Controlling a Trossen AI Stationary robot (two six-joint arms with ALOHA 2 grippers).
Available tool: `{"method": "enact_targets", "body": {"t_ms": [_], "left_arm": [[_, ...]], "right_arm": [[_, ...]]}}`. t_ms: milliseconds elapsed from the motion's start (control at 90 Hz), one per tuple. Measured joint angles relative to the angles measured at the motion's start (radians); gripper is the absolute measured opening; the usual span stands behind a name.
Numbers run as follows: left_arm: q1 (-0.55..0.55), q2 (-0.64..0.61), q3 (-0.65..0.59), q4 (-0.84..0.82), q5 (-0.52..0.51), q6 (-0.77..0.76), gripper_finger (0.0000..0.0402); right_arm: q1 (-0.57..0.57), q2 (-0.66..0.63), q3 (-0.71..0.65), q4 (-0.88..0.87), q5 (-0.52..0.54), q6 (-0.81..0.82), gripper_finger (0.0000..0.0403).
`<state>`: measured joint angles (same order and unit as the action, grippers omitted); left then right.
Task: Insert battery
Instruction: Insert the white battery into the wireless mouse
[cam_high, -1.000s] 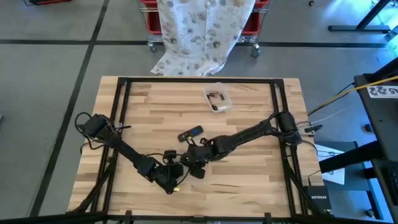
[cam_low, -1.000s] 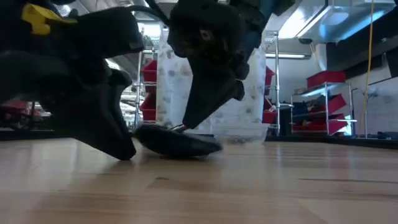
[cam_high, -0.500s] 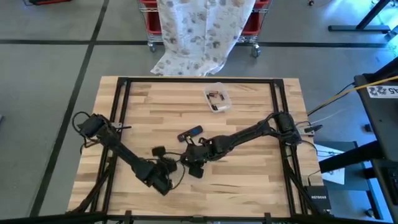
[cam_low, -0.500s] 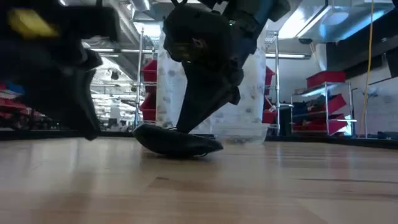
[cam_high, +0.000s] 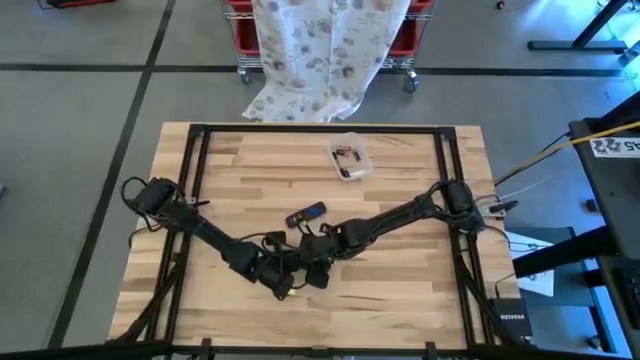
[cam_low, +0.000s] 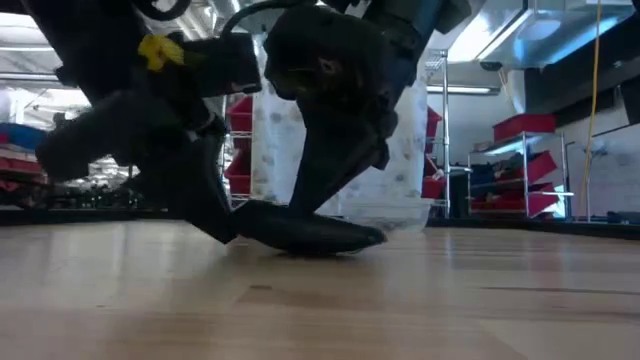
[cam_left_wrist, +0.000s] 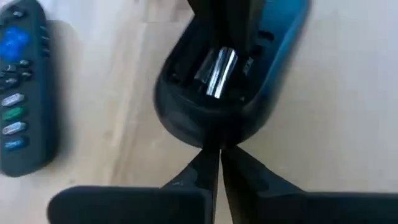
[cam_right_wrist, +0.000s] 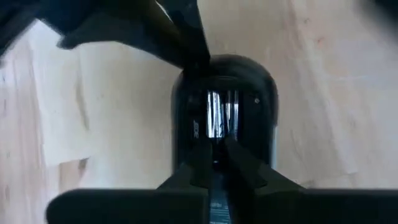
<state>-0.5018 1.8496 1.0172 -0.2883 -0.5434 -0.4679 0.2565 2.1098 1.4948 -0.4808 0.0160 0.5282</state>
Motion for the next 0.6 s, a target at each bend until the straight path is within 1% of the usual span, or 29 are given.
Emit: {"method": "enact_targets", "body": {"t_ms": [189, 322, 378, 478, 600], "left_arm": [[-0.017, 0.011, 0.000, 0.022, -0.001, -0.054, 0.0003], [-0.033, 0.036, 0.000, 0.097, 0.015, -0.064, 0.0003], [-0.039, 0.044, 0.004, 0.143, 0.012, -0.063, 0.0003], [-0.041, 0.050, 0.005, 0.146, 0.001, -0.068, 0.0003], [-0.042, 0.051, 0.005, 0.136, 0.002, -0.082, 0.0003]], "right_arm": [[0.000, 0.000, 0.000, 0.009, -0.001, -0.005, 0.0000], [0.000, 0.001, -0.001, 0.024, -0.001, -0.011, 0.0000], [-0.001, 0.005, 0.000, 0.059, 0.014, -0.029, 0.0004], [-0.001, 0.007, -0.001, 0.077, 0.015, -0.086, 0.0024], [0.004, 0.010, -0.002, 0.097, 0.006, -0.109, 0.0070]]}}
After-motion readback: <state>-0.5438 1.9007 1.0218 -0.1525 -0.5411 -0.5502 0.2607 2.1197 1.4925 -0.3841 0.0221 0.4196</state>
